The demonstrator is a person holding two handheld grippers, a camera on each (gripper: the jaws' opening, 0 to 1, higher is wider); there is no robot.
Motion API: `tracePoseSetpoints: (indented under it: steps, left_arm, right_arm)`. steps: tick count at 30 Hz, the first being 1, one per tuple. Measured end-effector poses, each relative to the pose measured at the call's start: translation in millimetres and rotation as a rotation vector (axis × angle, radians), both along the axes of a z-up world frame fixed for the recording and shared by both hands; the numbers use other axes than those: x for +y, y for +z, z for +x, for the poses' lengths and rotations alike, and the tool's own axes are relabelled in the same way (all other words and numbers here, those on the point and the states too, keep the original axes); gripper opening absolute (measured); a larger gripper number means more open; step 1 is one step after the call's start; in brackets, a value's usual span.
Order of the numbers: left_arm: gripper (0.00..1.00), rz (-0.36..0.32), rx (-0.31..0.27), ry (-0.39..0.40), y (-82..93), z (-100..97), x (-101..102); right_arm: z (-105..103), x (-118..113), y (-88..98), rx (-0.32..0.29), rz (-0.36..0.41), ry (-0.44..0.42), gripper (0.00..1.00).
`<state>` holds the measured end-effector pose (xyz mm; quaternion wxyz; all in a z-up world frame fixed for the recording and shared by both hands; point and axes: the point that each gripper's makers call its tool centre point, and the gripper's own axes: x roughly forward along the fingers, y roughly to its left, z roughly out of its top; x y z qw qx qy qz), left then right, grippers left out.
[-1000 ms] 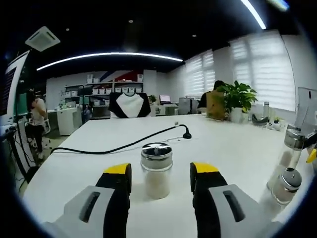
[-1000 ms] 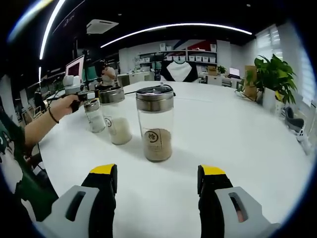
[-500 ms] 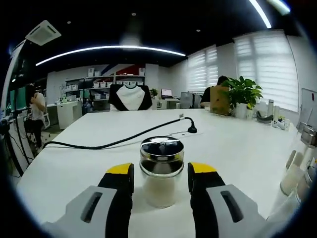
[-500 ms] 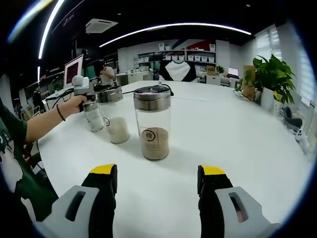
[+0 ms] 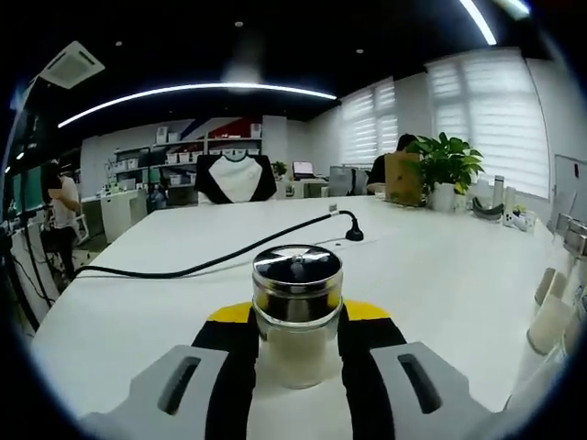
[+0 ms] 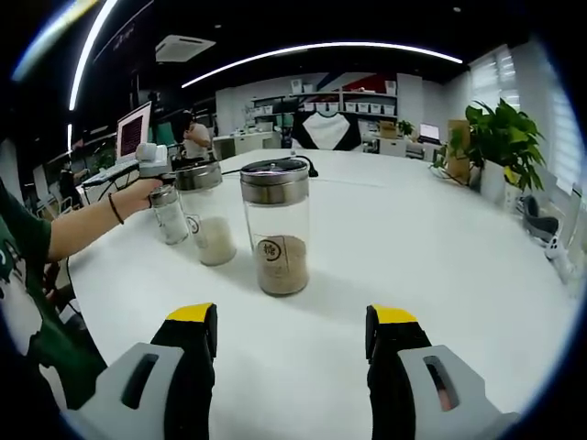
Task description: Rotate the seasoning bottle until the label or dispensing opening points toward the visible target arrow and the bottle remains upright within the marked orientation range
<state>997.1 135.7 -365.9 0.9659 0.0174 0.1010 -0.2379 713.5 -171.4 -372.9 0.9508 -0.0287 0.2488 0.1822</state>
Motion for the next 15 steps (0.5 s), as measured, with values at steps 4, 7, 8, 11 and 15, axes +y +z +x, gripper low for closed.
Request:
tracePoseSetpoints:
  steps: [4,7,8,11,15]
  left_arm:
    - [0.35,0.0,-0.001,-0.003,0.3,0.2,-0.2]
    - [0.35,-0.001,-0.002,-0.007,0.5,-0.2,0.4]
    - [0.35,0.001,0.0,-0.005,0.5,-0.1,1.0]
    - [0.35,0.0,-0.002,0.003,0.3,-1.8,3.5]
    - [0.35,-0.01,0.004,0.006,0.4,-9.3,9.0]
  right_arm:
    - [0.2,1.0,-1.4,0.002,0.006,0.0,0.66]
    - [-0.1,0.9,-2.7,0.006,0.008,-0.001,0.66]
    - [-0.2,0.7,-2.9,0.006,0.008,-0.001,0.66]
    - [-0.2,-0.2,-3.3,0.007,0.009,-0.004,0.66]
    - [-0.6,-1.0,-3.3,0.007,0.007,-0.003,0.66]
